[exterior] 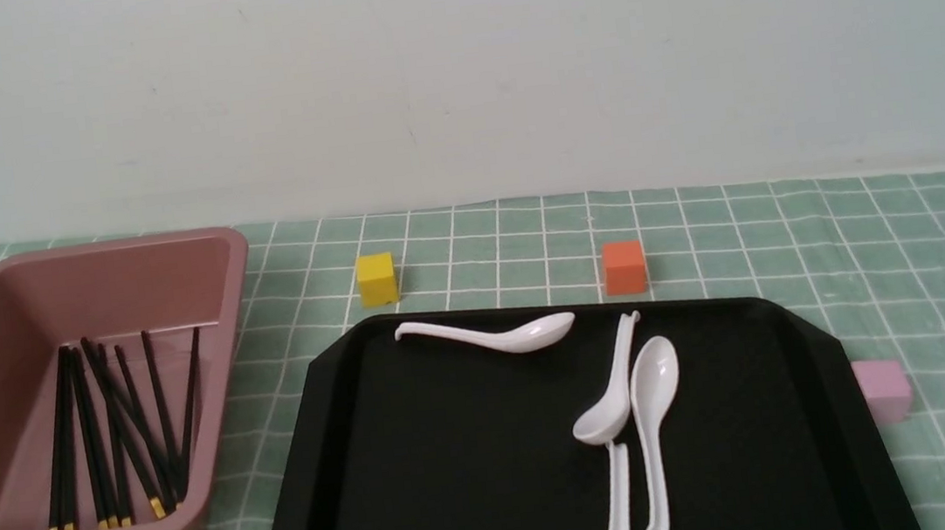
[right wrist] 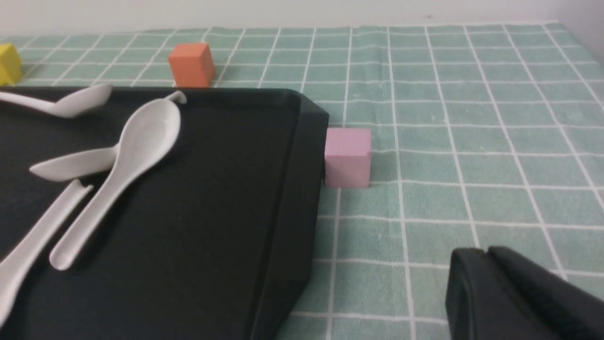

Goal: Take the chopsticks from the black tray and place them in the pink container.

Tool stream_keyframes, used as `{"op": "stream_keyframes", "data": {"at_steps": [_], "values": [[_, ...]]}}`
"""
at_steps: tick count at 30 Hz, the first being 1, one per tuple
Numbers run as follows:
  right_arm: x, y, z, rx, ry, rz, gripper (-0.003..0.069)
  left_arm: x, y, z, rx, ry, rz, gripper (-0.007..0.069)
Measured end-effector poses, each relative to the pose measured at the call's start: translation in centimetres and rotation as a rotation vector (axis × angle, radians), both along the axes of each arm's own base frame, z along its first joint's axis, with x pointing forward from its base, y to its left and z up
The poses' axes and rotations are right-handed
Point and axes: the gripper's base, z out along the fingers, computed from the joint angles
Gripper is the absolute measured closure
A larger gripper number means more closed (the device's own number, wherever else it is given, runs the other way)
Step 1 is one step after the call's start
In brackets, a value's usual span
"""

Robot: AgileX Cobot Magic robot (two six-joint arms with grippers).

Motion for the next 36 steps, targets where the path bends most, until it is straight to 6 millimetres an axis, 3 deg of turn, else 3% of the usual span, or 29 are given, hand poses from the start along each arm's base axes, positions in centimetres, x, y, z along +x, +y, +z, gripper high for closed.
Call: {"op": "stream_keyframes", "data": {"at_steps": [36], "values": [[-0.01,0.00,-0.01,0.000,0.003,0.000,0.0554,0.00,0.01,-0.01,0.002,0.001,0.000,0.0386]]}}
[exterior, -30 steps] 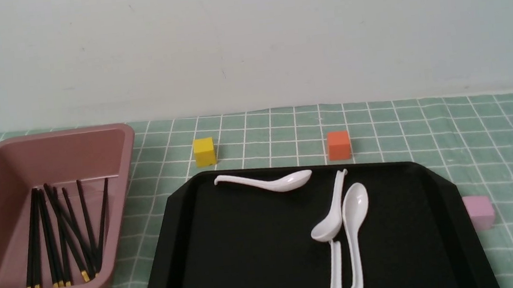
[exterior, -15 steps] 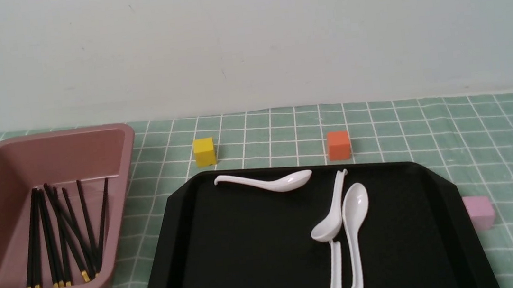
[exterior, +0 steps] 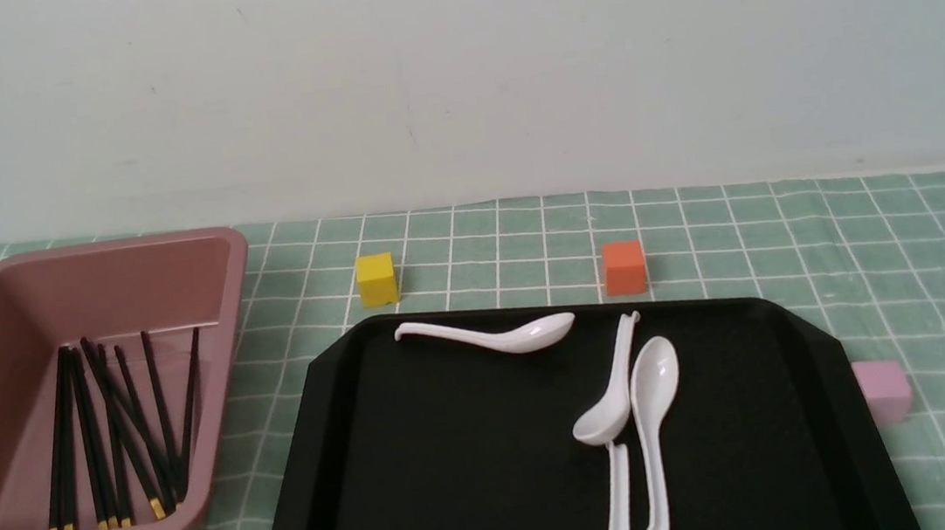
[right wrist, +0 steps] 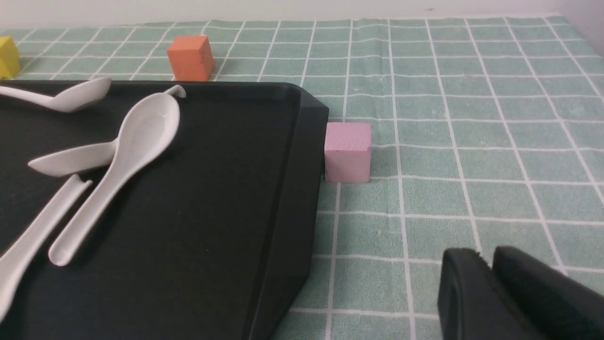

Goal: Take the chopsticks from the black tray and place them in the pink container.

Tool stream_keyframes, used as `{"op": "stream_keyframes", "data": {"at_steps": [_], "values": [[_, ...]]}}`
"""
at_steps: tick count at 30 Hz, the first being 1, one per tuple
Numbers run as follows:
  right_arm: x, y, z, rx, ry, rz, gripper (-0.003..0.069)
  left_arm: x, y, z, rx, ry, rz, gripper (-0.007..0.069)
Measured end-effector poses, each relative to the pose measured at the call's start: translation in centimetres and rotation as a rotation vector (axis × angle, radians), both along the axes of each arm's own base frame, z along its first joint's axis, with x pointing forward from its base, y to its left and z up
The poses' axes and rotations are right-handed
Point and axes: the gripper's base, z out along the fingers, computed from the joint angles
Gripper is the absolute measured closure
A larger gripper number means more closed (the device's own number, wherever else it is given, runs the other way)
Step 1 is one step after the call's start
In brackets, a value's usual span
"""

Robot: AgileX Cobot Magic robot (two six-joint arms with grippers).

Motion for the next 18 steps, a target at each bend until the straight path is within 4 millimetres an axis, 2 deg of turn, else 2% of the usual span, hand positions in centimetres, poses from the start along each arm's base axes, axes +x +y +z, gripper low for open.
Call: {"op": "stream_keyframes", "data": {"at_steps": [18], "values": [[0.00,0.00,0.00,0.000,0.000,0.000,0.0532,0.00,0.00,0.00,0.000,0.000,0.000,0.0386]]}}
